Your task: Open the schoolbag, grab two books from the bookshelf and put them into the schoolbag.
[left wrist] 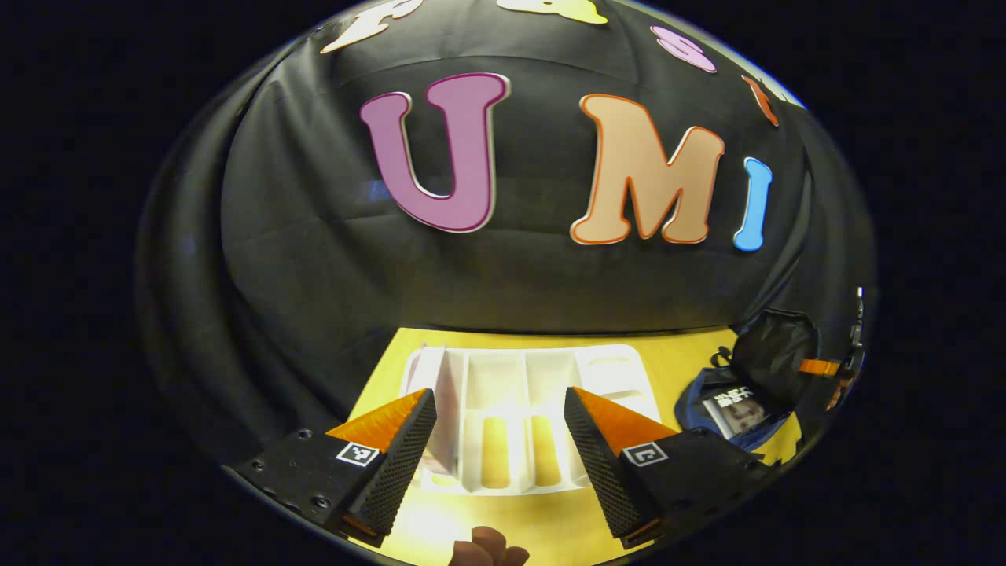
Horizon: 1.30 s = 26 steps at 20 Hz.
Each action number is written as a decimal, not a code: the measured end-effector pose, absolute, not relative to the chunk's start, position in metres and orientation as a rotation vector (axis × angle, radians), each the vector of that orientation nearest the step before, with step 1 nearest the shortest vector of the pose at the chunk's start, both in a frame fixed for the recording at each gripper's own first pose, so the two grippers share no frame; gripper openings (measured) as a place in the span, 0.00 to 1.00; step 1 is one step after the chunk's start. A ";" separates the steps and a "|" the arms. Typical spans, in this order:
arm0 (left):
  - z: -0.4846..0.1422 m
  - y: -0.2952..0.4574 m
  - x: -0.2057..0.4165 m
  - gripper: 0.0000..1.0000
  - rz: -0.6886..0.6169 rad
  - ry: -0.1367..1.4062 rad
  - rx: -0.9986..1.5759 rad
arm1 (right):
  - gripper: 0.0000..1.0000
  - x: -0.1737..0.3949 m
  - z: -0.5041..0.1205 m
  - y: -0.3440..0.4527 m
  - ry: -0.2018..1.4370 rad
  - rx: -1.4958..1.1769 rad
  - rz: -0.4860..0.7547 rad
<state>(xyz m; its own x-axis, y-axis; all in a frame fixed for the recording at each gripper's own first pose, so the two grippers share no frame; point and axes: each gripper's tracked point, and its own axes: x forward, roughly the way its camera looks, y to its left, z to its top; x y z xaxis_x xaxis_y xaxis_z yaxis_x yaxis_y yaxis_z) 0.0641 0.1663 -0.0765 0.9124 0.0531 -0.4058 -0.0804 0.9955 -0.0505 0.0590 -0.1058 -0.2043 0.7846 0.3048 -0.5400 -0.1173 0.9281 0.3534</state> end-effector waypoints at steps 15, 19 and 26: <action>-0.115 0.243 0.127 0.95 0.077 0.661 -0.152 | 0.04 0.056 -0.207 -0.103 0.642 0.288 0.239; -0.148 0.243 0.137 0.95 0.077 0.774 -0.178 | 0.05 0.055 -0.207 -0.102 0.647 0.273 0.247; -0.188 0.238 0.141 0.98 0.112 0.934 -0.171 | 0.04 0.057 -0.207 -0.103 0.646 0.299 0.241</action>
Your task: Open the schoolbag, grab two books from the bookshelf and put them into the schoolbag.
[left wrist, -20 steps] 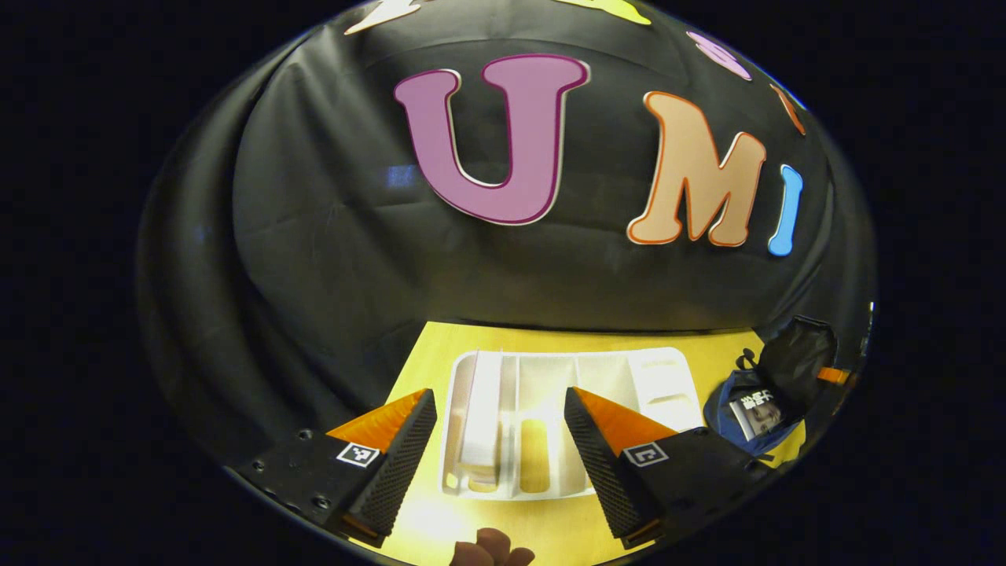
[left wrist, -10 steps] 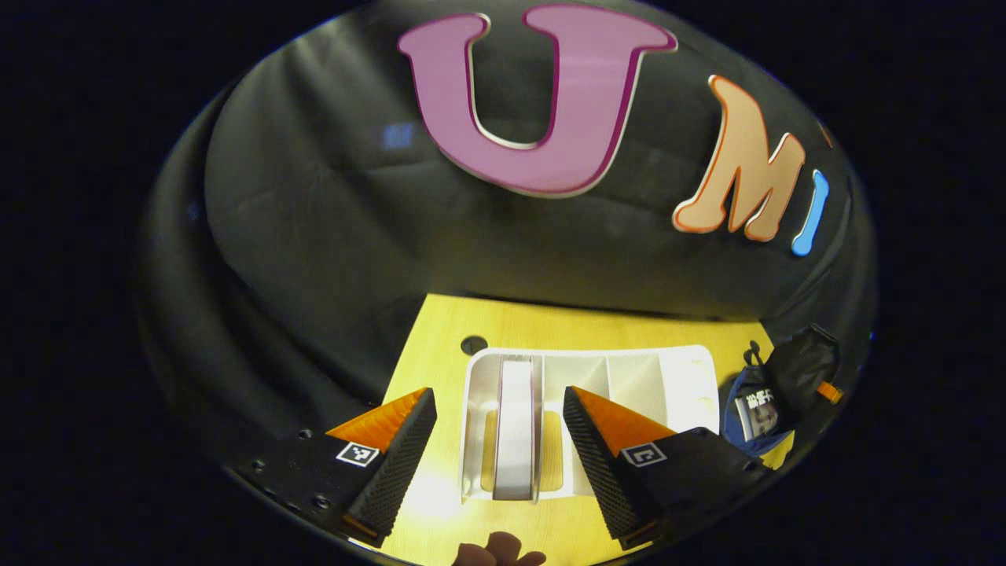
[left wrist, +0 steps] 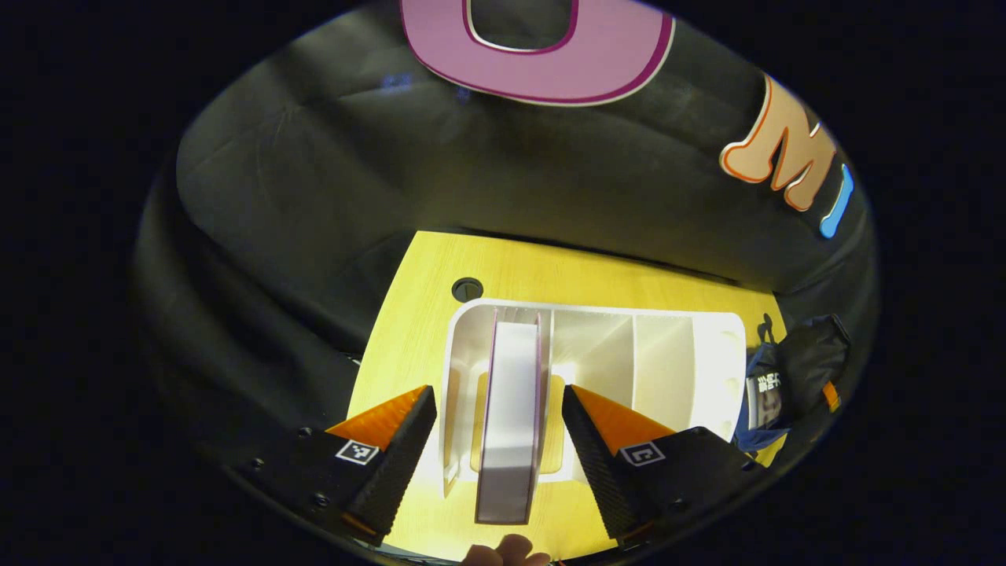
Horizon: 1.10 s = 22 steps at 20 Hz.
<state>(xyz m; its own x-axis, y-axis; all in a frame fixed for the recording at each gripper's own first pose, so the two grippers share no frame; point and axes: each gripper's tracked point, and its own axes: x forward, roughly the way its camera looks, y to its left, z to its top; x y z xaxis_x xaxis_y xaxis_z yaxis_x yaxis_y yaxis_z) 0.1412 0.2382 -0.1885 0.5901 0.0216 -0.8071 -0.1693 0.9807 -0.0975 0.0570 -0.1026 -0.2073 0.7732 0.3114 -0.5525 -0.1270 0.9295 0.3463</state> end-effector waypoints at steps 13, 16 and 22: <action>-0.234 0.230 0.120 0.41 0.119 1.179 -0.150 | 0.04 0.056 -0.210 -0.101 0.648 0.311 0.232; -0.232 0.231 0.122 0.37 0.112 1.163 -0.145 | 0.04 0.056 -0.211 -0.102 0.645 0.310 0.230; -0.222 0.235 0.120 0.35 0.093 1.146 -0.166 | 0.02 0.056 -0.211 -0.101 0.641 0.310 0.228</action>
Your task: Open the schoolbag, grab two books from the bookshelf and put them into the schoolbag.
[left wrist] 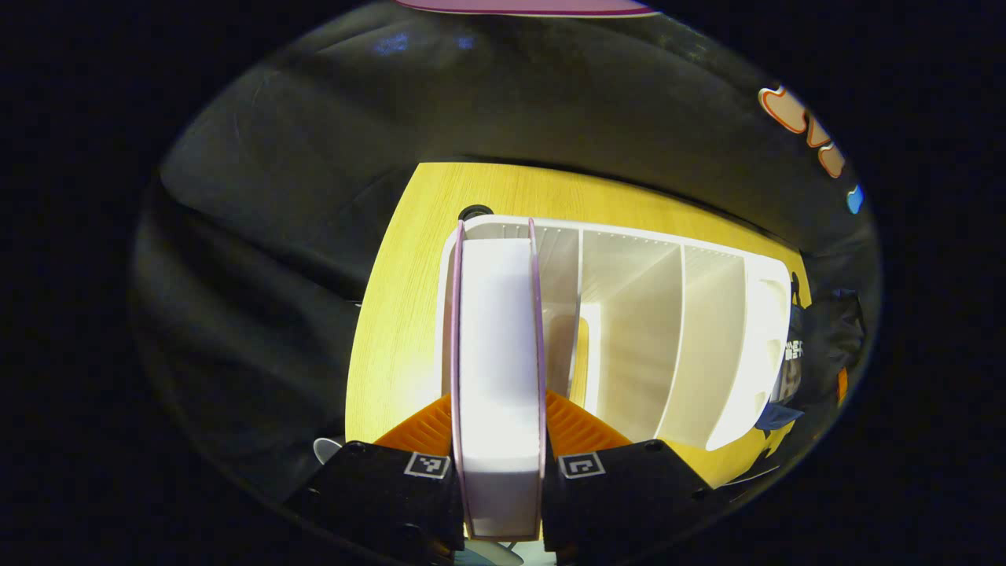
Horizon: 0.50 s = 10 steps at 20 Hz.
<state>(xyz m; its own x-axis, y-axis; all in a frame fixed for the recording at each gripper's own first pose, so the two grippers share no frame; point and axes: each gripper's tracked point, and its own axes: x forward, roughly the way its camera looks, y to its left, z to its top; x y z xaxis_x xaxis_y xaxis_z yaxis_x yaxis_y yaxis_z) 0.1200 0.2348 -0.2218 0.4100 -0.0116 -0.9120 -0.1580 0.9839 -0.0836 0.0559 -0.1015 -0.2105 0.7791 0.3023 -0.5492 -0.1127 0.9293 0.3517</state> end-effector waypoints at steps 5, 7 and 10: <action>-0.194 0.242 0.115 0.35 0.076 1.102 -0.155 | 0.04 0.056 -0.210 -0.102 0.637 0.320 0.228; -0.183 0.245 0.109 0.35 0.080 1.093 -0.140 | 0.04 0.056 -0.210 -0.102 0.634 0.326 0.226; -0.161 0.249 0.106 0.36 0.079 1.054 -0.135 | 0.02 0.055 -0.209 -0.103 0.631 0.335 0.222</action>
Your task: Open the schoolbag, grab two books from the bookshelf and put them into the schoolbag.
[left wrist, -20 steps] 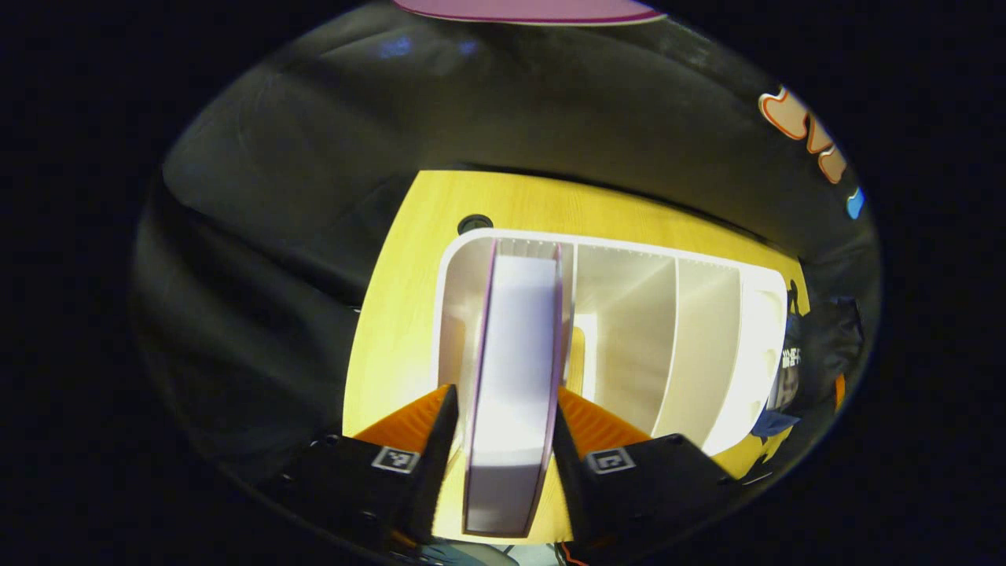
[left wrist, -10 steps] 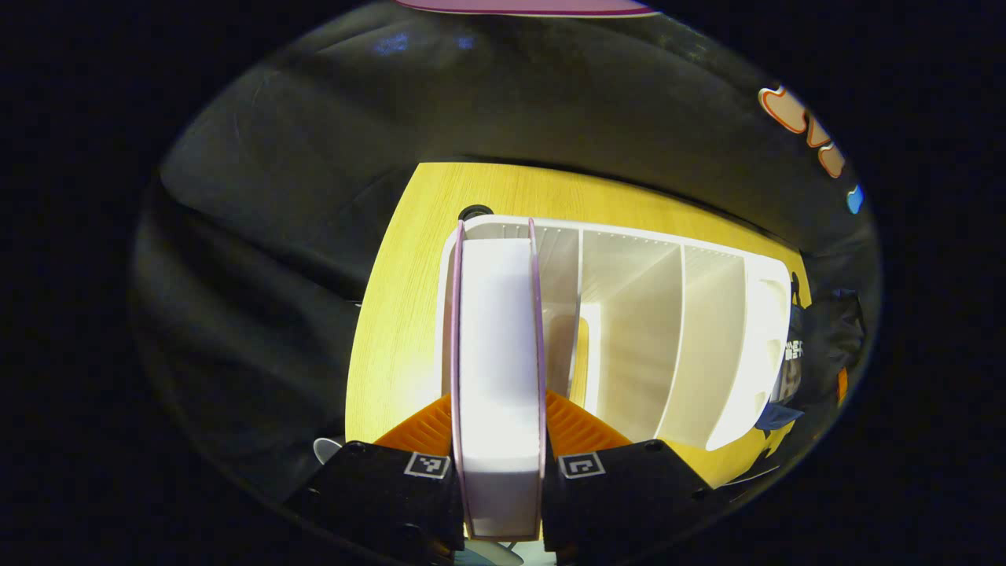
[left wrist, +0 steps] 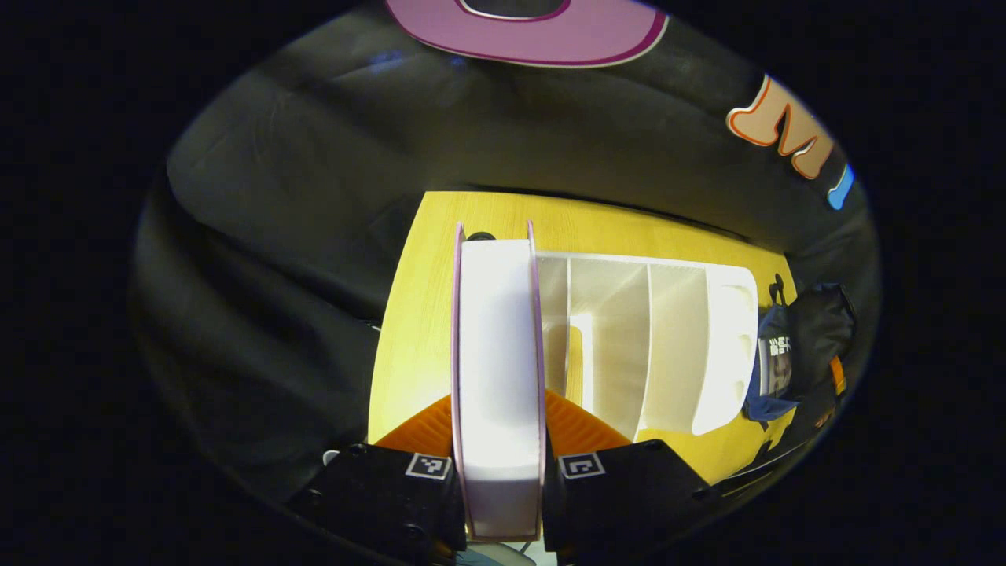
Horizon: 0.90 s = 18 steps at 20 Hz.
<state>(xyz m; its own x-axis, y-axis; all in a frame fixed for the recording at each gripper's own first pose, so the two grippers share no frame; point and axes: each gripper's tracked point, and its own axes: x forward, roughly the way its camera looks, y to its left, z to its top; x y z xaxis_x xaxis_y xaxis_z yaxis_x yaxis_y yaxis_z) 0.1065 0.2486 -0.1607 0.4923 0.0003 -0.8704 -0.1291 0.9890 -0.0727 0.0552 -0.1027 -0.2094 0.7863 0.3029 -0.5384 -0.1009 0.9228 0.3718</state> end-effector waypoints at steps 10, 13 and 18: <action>-0.085 0.254 0.089 0.35 0.057 0.908 -0.165 | 0.02 0.055 -0.209 -0.103 0.625 0.341 0.207; -0.064 0.245 0.080 0.35 0.022 0.876 -0.183 | 0.02 0.054 -0.209 -0.104 0.626 0.341 0.202; -0.040 0.235 0.072 0.33 -0.019 0.825 -0.235 | 0.03 0.054 -0.208 -0.105 0.621 0.343 0.191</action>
